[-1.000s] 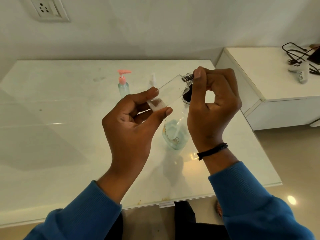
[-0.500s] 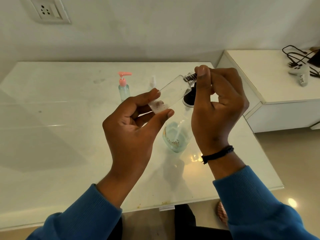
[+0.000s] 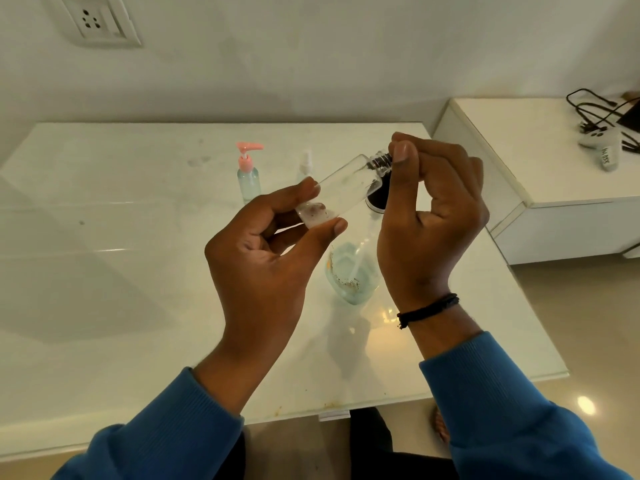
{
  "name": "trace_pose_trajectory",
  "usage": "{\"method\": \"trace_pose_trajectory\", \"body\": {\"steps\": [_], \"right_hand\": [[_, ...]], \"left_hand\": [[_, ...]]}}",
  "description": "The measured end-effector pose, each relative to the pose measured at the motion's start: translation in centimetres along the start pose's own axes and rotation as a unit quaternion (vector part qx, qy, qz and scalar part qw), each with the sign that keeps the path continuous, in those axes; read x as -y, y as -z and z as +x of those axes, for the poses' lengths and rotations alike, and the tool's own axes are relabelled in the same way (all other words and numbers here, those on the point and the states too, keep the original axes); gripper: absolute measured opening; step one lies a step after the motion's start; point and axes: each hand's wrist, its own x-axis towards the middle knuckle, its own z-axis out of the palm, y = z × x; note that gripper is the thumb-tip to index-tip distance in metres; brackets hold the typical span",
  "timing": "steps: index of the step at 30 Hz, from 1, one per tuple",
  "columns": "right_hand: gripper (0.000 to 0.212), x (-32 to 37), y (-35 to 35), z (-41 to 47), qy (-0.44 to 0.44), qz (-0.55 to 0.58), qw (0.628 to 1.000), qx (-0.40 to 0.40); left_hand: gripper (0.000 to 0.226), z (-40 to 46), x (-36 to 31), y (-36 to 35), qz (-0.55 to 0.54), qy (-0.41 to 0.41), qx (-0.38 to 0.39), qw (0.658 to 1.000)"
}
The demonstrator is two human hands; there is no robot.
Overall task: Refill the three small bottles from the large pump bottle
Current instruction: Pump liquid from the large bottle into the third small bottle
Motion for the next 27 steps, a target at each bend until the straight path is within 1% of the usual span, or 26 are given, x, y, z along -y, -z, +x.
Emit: {"method": "trace_pose_trajectory", "body": {"steps": [5, 10, 15, 20, 24, 27], "right_hand": [[0.019, -0.2, 0.0, 0.9, 0.006, 0.004, 1.0, 0.005], [0.019, -0.2, 0.0, 0.0, -0.016, 0.013, 1.0, 0.001], [0.018, 0.0, -0.1, 0.4, -0.013, 0.013, 1.0, 0.003], [0.016, -0.1, 0.1, -0.6, -0.037, 0.033, 0.999, 0.005], [0.017, 0.0, -0.1, 0.3, -0.015, 0.019, 1.0, 0.008], [0.014, 0.0, -0.1, 0.0, -0.019, 0.028, 0.999, 0.004]], "left_hand": [[0.038, -0.1, -0.1, -0.1, 0.002, -0.002, 0.001, 1.0], [0.038, -0.1, 0.0, -0.1, 0.013, -0.007, -0.001, 1.0], [0.038, -0.1, 0.1, -0.1, 0.006, -0.002, 0.001, 1.0], [0.038, -0.1, 0.2, -0.2, 0.009, -0.004, -0.001, 1.0], [0.038, -0.1, 0.2, -0.1, -0.002, -0.002, 0.001, 1.0], [0.037, 0.0, 0.2, -0.2, 0.01, -0.008, 0.003, 1.0]]}}
